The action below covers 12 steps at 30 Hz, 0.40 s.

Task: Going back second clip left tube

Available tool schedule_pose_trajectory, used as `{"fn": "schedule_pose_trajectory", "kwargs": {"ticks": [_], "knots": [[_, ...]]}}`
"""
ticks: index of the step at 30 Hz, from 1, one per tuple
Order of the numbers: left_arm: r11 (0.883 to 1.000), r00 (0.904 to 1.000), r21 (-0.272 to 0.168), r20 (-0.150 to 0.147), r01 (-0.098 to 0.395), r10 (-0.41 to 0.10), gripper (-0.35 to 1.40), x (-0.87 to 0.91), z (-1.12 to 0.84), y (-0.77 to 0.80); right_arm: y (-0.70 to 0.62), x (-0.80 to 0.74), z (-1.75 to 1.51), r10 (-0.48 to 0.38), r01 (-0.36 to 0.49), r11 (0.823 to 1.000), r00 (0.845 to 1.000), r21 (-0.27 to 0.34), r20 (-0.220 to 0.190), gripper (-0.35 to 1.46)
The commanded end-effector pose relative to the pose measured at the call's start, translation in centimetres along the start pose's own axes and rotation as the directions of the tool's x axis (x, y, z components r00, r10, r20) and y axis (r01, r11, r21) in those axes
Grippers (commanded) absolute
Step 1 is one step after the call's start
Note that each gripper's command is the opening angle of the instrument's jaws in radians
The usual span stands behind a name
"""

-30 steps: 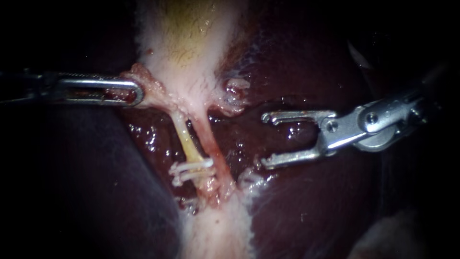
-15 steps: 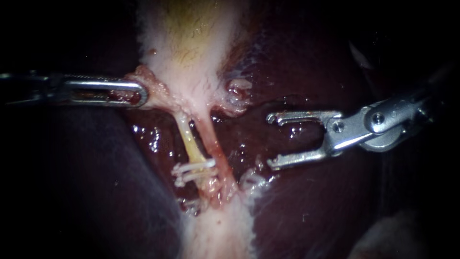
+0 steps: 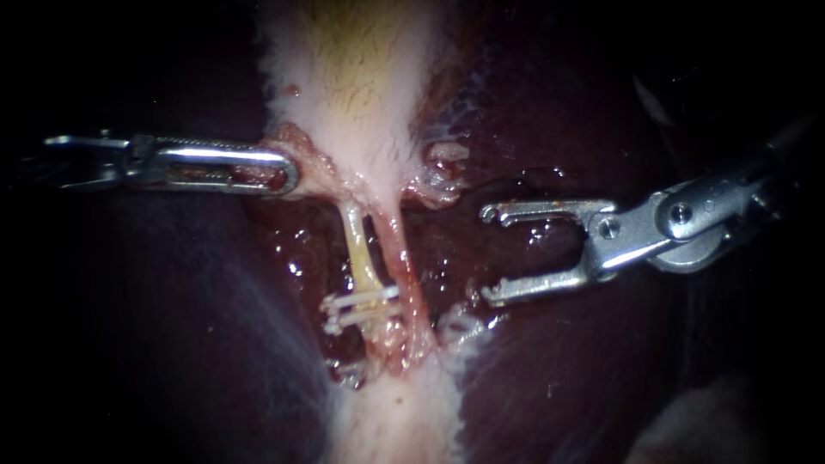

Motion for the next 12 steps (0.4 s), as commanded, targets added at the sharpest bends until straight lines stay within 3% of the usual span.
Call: {"fn": "schedule_pose_trajectory", "kwargs": {"ticks": [1,12], "knots": [[1.0,1.0,0.003,0.0,0.001,-0.001,-0.35,0.0,0.01,0.0,0.0,0.0,0.0,0.0,0.0,1.0,1.0,0.0,0.0,0.5],[1.0,1.0,0.004,0.0,0.001,-0.001,-0.35,0.0,0.02,-0.01,0.0,0.0,0.0,0.0,0.0,1.0,1.0,0.0,0.0,0.5]]}}
